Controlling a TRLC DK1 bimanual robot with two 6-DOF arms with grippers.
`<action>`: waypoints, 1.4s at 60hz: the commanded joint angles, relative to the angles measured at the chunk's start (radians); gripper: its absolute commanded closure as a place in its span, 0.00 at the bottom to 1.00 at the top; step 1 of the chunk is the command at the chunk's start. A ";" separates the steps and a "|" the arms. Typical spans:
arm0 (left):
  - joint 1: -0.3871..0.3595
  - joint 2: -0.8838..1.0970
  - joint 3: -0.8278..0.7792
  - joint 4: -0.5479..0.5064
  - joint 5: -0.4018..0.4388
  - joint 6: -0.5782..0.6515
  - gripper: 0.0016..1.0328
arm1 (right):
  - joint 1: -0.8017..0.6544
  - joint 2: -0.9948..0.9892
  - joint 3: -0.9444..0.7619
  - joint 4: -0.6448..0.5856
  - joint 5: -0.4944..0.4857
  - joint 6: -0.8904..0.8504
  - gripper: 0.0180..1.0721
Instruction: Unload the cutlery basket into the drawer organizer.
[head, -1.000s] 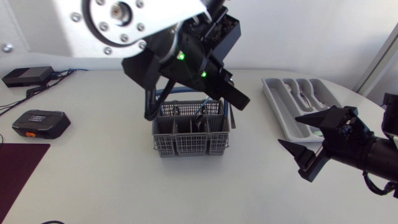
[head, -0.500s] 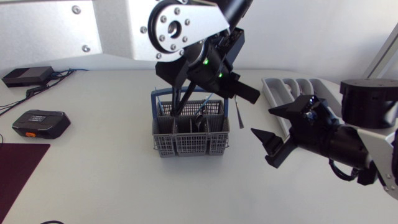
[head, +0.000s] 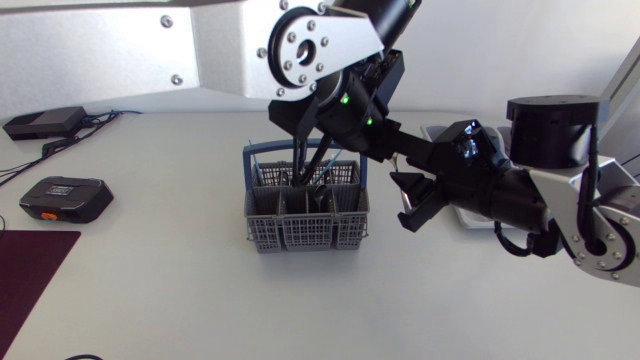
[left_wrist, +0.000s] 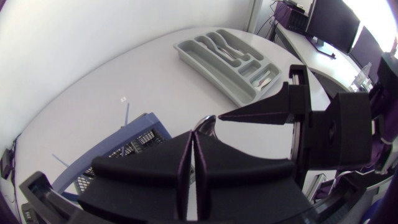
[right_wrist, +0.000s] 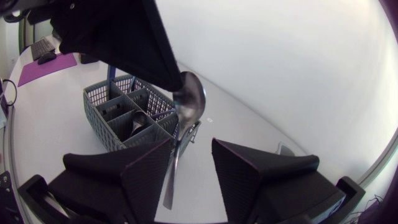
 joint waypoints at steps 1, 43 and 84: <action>0.004 0.019 0.046 -0.002 0.010 -0.032 0.97 | 0.017 0.013 0.014 0.020 0.017 0.026 0.64; 0.010 0.026 0.052 -0.017 0.056 -0.048 0.97 | 0.072 0.050 0.004 0.030 0.063 0.020 0.95; 0.198 -0.117 0.012 0.012 0.056 0.006 0.43 | -0.179 -0.018 -0.022 -0.163 -0.224 -0.154 0.95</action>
